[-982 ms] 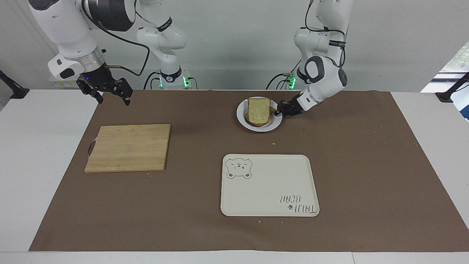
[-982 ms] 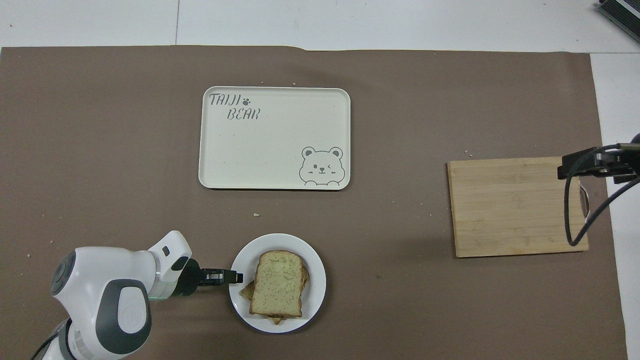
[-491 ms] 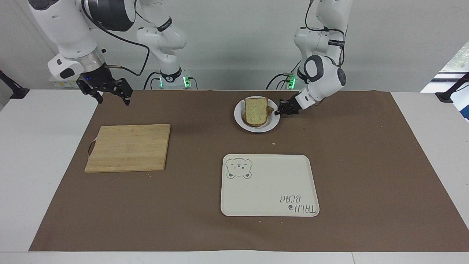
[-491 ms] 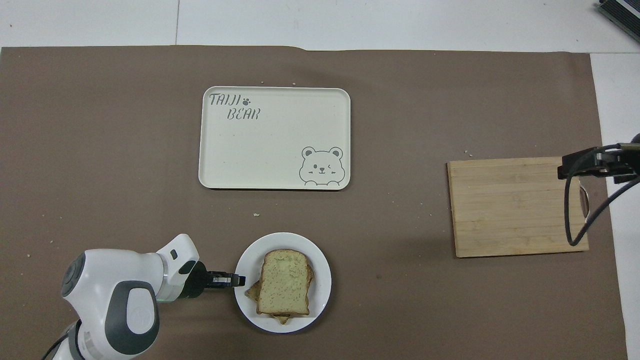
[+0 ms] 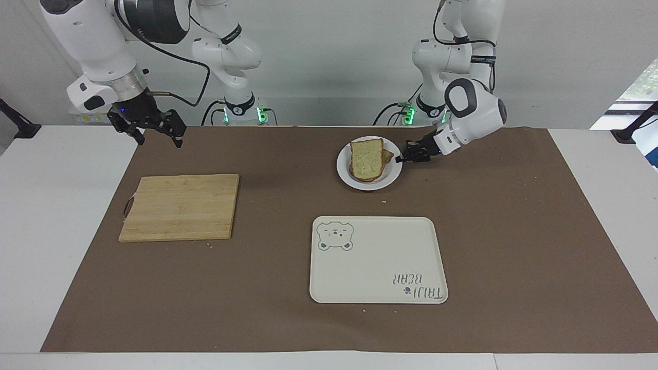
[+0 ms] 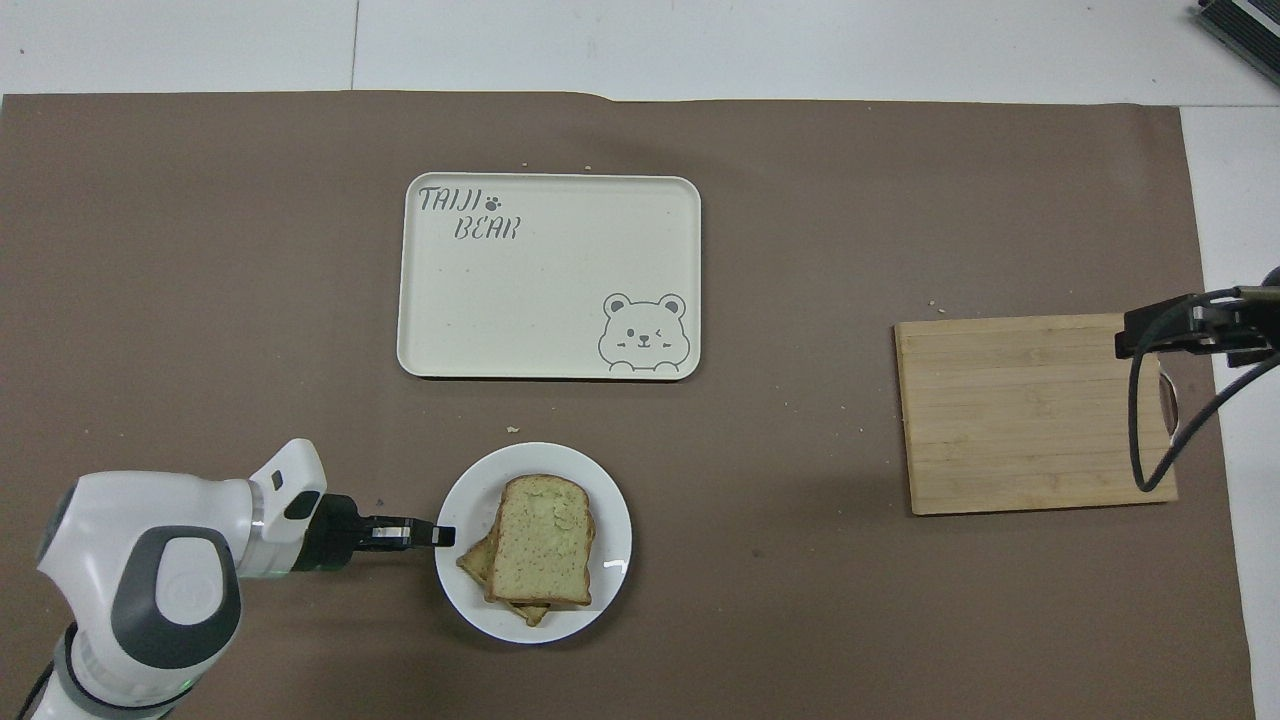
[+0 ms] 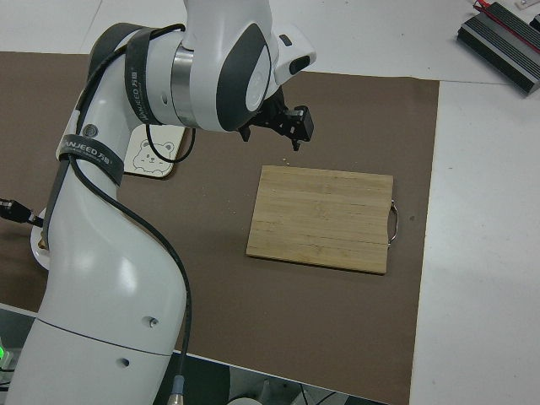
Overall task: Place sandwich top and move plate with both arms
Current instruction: 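Slide the plate with the left gripper onto the bear tray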
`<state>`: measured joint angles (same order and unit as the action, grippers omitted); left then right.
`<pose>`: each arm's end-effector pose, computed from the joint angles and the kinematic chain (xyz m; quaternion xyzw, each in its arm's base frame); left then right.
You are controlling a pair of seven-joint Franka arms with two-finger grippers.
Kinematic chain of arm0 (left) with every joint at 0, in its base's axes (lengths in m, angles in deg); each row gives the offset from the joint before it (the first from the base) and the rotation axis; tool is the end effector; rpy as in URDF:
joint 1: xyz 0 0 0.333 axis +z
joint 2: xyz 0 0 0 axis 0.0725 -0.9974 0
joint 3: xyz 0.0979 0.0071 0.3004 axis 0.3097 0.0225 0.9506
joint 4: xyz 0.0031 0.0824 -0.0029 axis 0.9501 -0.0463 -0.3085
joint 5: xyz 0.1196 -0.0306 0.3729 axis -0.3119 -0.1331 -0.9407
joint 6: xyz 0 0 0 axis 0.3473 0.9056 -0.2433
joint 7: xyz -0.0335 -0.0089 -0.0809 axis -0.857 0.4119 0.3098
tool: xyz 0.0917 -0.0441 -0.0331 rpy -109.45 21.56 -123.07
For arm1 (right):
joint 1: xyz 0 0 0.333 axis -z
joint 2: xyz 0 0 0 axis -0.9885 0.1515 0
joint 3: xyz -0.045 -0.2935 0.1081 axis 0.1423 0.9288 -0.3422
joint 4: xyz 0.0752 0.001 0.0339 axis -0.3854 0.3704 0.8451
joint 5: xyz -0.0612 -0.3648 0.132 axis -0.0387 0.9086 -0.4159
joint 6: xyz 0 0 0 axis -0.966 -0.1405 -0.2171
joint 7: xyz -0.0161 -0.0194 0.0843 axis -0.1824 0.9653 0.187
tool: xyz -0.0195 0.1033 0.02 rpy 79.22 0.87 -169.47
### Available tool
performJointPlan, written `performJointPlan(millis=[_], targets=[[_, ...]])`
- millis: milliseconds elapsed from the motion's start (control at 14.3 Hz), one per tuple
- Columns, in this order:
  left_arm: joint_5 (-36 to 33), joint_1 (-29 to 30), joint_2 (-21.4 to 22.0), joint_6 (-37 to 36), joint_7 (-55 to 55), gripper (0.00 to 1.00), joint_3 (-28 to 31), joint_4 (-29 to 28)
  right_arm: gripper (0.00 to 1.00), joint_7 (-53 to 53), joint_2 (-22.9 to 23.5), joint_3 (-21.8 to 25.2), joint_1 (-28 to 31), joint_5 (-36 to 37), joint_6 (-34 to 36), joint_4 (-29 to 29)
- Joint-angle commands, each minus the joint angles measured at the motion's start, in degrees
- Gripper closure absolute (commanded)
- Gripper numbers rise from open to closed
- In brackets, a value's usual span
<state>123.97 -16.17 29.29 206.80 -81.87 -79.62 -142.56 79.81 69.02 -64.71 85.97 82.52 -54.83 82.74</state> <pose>0.3980 -0.0962 0.3164 0.9228 -0.0043 -0.0596 0.3805 0.5478 -0.0394 0.6024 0.9986 -0.0500 -0.0172 0.0031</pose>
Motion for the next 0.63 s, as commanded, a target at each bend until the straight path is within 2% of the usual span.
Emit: performJointPlan(millis=[0, 280, 421, 561], targets=[[4.4, 6.9, -4.1, -6.1, -7.4, 1.00, 0.0, 6.3, 0.00, 0.7, 0.6, -0.5, 0.6, -1.0, 0.7, -1.2], [8.7, 10.0, -10.6, -8.1, -8.5, 1.00, -0.2, 16.8, 0.00, 0.7, 0.6, -0.5, 0.6, -1.0, 0.7, -1.2], [13.6, 10.1, -13.8, -7.2, -8.5, 1.00, 0.0, 22.0, 0.00, 0.7, 0.7, -0.6, 0.6, -1.0, 0.7, -1.2], [19.2, 10.0, -16.2, -3.6, -8.4, 1.00, -0.3, 23.9, 0.00, 0.7, 0.7, -0.5, 0.6, -1.0, 0.7, -1.2]])
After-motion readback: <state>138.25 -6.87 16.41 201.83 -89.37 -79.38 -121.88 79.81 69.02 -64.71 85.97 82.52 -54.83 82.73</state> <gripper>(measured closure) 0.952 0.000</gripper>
